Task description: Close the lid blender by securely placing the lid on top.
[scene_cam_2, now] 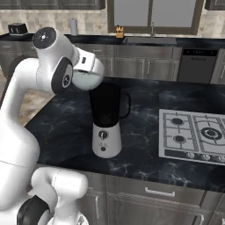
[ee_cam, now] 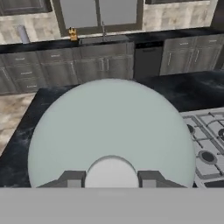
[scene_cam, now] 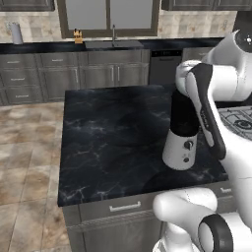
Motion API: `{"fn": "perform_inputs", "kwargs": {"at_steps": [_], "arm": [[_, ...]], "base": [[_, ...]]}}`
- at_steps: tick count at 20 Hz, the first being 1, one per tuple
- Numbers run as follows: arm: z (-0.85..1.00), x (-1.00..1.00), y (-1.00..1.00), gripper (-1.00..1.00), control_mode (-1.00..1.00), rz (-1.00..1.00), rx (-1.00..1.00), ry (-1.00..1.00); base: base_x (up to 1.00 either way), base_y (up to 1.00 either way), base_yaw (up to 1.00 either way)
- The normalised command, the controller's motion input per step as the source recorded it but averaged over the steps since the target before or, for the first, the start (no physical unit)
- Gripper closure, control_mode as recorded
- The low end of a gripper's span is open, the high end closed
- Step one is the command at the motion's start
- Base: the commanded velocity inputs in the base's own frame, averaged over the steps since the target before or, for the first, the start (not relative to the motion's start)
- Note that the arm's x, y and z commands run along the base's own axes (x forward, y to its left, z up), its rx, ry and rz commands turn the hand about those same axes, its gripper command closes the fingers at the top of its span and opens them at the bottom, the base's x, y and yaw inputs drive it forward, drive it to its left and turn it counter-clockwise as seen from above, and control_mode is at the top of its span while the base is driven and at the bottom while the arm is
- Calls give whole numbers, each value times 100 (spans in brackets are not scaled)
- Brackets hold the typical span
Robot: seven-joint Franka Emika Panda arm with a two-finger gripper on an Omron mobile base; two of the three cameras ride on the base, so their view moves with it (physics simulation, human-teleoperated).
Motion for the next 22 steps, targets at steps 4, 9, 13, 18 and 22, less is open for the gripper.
{"fn": "perform_inputs", "kwargs": {"at_steps": [4,9,13,18,22], "arm": [[-12,12,-46,100,-100,-1,4,30],[0,34,-15,100,-100,0,1,24],[-7,39,0,100,-100,0,-4,22],[0,1,0,100,-100,0,0,21],[0,0,0,100,-100,0,0,16]], "base": [[0,0,0],[0,0,0],[0,0,0],[0,0,0],[0,0,0]]}}
